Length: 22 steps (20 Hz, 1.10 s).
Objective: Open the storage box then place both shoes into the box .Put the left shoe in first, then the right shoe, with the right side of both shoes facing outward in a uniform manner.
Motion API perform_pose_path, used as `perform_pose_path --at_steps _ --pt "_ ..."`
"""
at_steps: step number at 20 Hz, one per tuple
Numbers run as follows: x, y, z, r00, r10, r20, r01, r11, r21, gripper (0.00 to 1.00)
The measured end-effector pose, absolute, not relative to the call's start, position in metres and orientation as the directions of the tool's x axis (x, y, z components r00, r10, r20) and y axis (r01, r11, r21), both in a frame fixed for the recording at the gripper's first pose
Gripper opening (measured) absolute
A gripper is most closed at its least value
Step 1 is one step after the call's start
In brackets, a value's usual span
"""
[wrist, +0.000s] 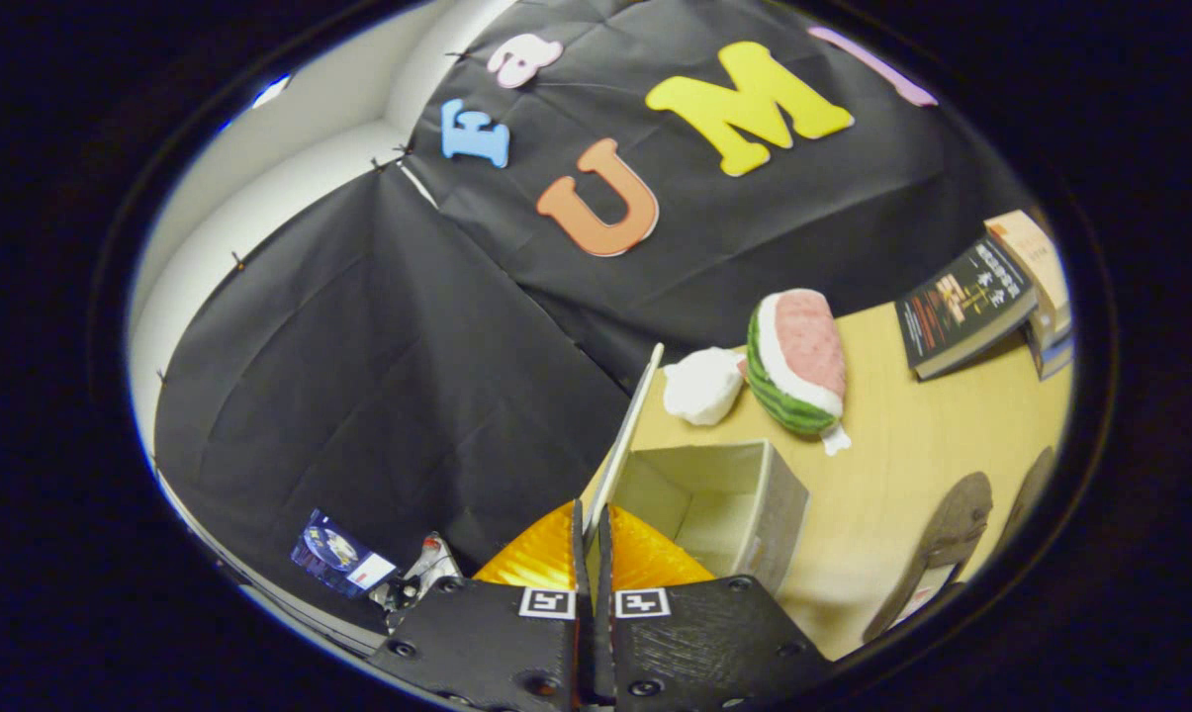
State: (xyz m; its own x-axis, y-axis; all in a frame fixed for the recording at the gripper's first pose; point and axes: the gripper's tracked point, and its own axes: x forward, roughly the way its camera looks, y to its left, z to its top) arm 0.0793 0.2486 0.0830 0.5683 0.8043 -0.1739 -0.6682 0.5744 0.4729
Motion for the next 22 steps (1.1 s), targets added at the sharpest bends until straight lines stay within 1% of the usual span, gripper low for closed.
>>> perform_pose_path --at_steps 4,10,14,18,19,20,22 --pt "0.063 0.299 0.113 0.559 0.813 -0.162 -0.705 0.57 0.422 0.0" --pt "0.05 0.375 0.126 0.569 0.806 -0.161 -0.74 0.587 0.329 0.0" --pt "0.045 0.414 0.124 0.59 0.786 -0.184 -0.755 0.618 0.221 0.16" --pt "0.046 0.437 0.118 0.629 0.754 -0.188 -0.745 0.654 0.129 0.27" --pt "0.045 0.442 0.115 0.628 0.753 -0.196 -0.745 0.655 0.127 0.37" --pt "0.046 0.444 0.113 0.632 0.748 -0.202 -0.739 0.661 0.131 0.37" --pt "0.046 0.447 0.11 0.638 0.744 -0.198 -0.731 0.666 0.147 0.43"
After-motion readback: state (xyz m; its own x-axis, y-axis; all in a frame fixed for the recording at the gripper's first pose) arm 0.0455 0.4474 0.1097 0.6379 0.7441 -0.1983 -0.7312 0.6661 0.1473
